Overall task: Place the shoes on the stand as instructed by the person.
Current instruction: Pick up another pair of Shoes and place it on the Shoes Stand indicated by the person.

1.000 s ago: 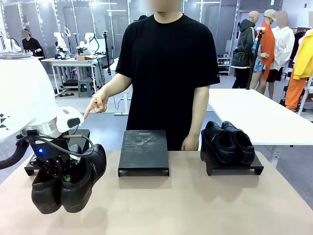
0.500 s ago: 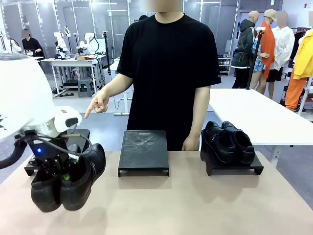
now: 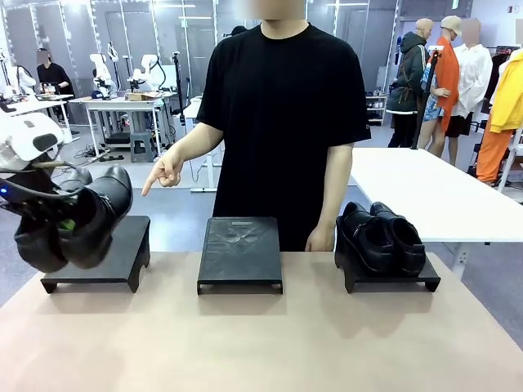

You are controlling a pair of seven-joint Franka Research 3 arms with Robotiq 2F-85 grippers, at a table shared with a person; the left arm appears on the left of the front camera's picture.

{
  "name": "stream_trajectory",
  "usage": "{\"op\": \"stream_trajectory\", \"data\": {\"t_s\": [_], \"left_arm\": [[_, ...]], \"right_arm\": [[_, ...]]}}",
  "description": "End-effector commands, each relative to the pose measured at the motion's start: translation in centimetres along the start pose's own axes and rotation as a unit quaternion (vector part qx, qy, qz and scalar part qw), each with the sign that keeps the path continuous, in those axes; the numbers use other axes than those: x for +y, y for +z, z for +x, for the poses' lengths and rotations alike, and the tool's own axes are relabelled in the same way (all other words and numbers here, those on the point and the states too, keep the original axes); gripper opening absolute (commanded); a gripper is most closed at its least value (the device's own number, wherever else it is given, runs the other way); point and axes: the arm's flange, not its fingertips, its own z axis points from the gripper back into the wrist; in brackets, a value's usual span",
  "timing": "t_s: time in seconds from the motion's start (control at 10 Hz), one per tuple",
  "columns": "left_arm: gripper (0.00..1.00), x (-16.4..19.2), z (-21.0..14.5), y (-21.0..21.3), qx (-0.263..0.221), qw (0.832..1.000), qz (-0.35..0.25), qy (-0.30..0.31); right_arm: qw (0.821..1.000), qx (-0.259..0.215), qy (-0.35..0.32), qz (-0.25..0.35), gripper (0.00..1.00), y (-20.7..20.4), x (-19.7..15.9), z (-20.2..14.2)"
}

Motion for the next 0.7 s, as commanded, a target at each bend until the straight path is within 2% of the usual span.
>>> {"op": "stream_trajectory", "data": {"t_s": [0.0, 0.2, 0.3, 0.6], "left_arm": [[0.07, 1.7, 4.2, -4.5, -0.014, 1.000, -0.004, -0.021], [0.07, 3.5, 6.0, -7.9, -0.005, 0.999, -0.011, -0.035], [0.07, 4.1, 6.8, -9.2, -0.011, 0.999, 0.024, -0.040], [0.07, 4.8, 9.2, -12.9, 0.006, 0.999, 0.041, -0.032]], "right_arm": [[1.000, 0.005, 0.005, -0.001, 1.00, 0.2, 0.3, -0.2], [1.000, 0.005, 0.005, -0.001, 1.00, 0.2, 0.3, -0.2], [1.000, 0.005, 0.005, -0.001, 1.00, 0.2, 0.3, -0.2], [1.000, 0.005, 0.005, -0.001, 1.00, 0.2, 0.3, -0.2]]}}
